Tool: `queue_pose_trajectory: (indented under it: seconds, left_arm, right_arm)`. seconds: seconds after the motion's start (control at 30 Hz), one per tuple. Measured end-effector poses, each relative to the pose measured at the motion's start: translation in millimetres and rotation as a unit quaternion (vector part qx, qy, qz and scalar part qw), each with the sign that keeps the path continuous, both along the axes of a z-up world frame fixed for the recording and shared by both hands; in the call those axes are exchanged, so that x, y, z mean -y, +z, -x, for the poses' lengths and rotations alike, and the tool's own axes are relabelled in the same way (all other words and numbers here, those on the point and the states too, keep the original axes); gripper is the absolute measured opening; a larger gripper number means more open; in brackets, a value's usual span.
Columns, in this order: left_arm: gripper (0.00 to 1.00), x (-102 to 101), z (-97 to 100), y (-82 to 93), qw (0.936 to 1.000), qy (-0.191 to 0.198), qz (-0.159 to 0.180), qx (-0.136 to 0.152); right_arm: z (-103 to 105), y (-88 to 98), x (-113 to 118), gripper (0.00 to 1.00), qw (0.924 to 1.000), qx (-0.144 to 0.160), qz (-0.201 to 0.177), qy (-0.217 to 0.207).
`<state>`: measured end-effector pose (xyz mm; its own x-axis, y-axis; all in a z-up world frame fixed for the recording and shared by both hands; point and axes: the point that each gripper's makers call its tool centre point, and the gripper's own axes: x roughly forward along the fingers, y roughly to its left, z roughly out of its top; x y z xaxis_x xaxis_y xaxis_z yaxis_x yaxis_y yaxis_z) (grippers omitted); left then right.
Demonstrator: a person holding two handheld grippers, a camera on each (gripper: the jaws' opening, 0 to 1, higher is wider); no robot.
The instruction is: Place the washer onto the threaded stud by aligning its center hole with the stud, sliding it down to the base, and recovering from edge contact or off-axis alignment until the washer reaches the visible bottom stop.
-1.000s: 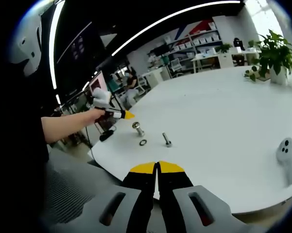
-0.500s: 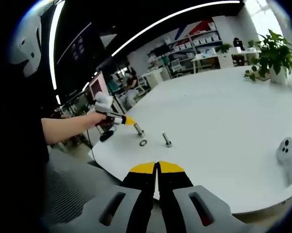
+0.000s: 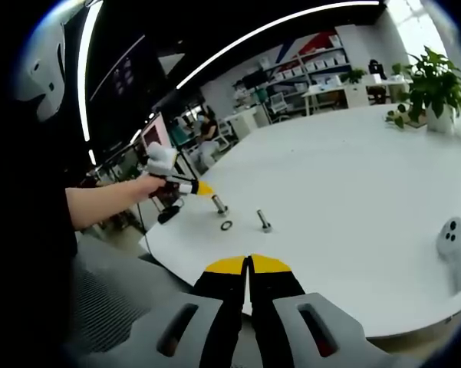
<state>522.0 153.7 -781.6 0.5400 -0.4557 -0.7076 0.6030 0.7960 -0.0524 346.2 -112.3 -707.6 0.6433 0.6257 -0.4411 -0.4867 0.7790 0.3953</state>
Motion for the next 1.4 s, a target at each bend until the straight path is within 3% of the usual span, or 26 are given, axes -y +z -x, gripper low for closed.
queue_pose_trajectory:
  seconds: [0.17,0.23,0.27,0.37,0.57,0.7,0.83,0.9,1.1,1.3,1.4]
  left_arm:
    - [0.1,9,9.1,-5.2,0.9973,-0.054,-0.05,0.006]
    - [0.1,15,12.6,-4.8,0.9968,-0.067,-0.044,0.005]
    - [0.1,25,13.8,-1.5,0.996,-0.085,-0.022,0.013]
    - [0.1,32,17.4,-1.7,0.9959,-0.09,-0.009,0.005]
    - [0.1,35,23.8,-20.7,0.9917,-0.118,-0.048,-0.011]
    - [0.1,32,32.7,-43.9,0.9801,-0.161,-0.114,-0.023]
    - [0.1,32,38.6,-61.5,0.9698,-0.187,-0.152,-0.035]
    - [0.1,32,38.5,-66.6,0.966,-0.195,-0.165,-0.035]
    - [0.1,33,33.2,-73.7,0.9644,-0.198,-0.171,-0.041]
    - [0.1,32,31.8,-83.9,0.9588,-0.209,-0.186,-0.05]
    - [0.09,34,30.8,-82.6,0.9619,-0.204,-0.175,-0.05]
  right_arm:
    - [0,-0.3,-1,0.04,1.0,-0.001,0.0,0.002]
    - [0,-0.4,-1,0.04,1.0,-0.001,0.001,0.002]
    - [0,-0.4,-1,0.04,1.0,-0.001,0.0,0.002]
    - [0,-0.4,-1,0.04,1.0,-0.001,0.0,0.003]
    - [0,-0.4,-2,0.04,1.0,-0.001,0.001,0.003]
    - [0,-0.2,-2,0.04,1.0,-0.001,0.0,0.002]
    - [0,-0.3,-2,0.04,1.0,-0.002,0.001,0.003]
    - [0,-0.3,-2,0.04,1.0,-0.002,0.001,0.003]
    - [0,0.3,-2,0.04,1.0,-0.002,0.0,0.003]
    - [0,1.0,-2,0.04,1.0,-0.001,0.0,0.003]
    - [-1,1.6,-2,0.04,1.0,0.0,-0.001,0.001]
